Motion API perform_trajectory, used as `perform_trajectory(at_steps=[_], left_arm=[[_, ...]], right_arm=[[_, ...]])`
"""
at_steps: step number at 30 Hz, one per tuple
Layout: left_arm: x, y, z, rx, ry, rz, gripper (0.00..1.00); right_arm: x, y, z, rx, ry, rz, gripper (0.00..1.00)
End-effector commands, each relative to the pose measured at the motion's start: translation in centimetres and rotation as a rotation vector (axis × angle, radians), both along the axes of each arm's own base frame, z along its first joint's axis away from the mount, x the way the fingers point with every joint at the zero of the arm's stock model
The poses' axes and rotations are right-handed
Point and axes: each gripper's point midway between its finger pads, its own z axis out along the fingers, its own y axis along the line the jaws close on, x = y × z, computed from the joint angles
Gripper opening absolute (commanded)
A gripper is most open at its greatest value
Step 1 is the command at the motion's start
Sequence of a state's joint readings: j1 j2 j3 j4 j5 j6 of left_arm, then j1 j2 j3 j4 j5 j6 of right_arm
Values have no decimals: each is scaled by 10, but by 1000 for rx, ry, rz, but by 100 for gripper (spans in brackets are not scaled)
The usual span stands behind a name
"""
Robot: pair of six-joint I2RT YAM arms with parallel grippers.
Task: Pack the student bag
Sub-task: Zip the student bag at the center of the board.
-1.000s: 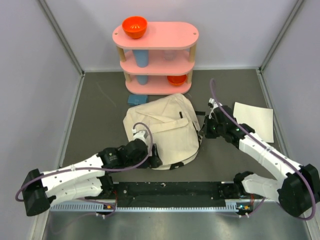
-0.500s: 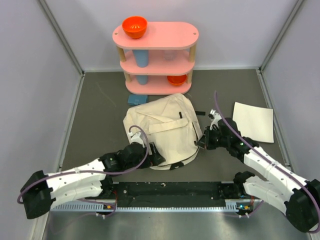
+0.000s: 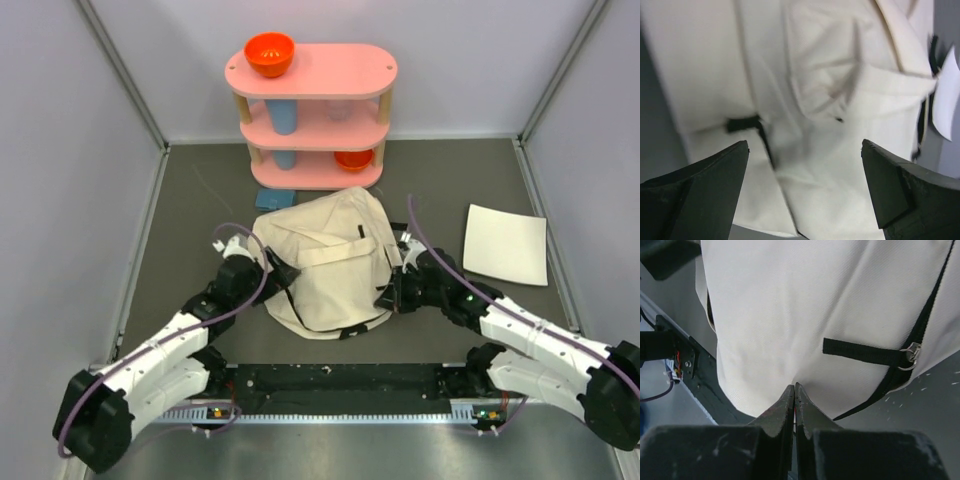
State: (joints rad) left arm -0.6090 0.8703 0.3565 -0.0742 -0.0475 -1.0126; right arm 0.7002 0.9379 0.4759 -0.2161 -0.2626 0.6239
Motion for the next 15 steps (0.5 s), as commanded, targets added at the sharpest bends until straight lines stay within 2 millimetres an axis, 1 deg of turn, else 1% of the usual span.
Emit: perform_trajectory(at_steps=[1,2,3,4,5,6,7,8,9,10,11,12,13,14,15], left_arm=[[16,48,0,151,-24,33,99],[20,50,7,145,-34,27,99],[26,60,11,148,-37,48,99],[25,63,12,168,-33,37,99],[29,64,23,167,-56,37,99],[28,63,26,169,-61,27,99],[27,63,27,171,-59,24,99],[23,63,25,163,-40,19,99],[19,61,22,154,-21,10,99],[13,57,19,129,5,-1,99],[3,51,10,96,47,-36,99],[-4,45,5,63,69,-57,99],[-8,40,1,17,88,-54,99],[-14,39,-13,-5,104,-52,99],[-19,34,-15,-50,115,-61,99]], right_arm=[[6,18,31,107,-59,-15,1],[14,16,39,104,-100,-48,22],[17,8,42,68,-111,-76,29],[28,7,64,60,-183,-93,34],[43,-6,70,7,-234,-173,47],[54,-16,77,-24,-271,-231,74],[65,-23,89,-43,-304,-265,78],[73,-26,92,-48,-306,-275,87],[93,-43,93,-63,-292,-339,91],[108,-44,90,-81,-261,-348,93],[117,-44,85,-76,-220,-327,95],[131,-54,79,-93,-196,-353,96],[149,-52,69,-124,-174,-337,96],[155,-45,65,-107,-162,-297,98],[166,-48,59,-113,-159,-293,98]])
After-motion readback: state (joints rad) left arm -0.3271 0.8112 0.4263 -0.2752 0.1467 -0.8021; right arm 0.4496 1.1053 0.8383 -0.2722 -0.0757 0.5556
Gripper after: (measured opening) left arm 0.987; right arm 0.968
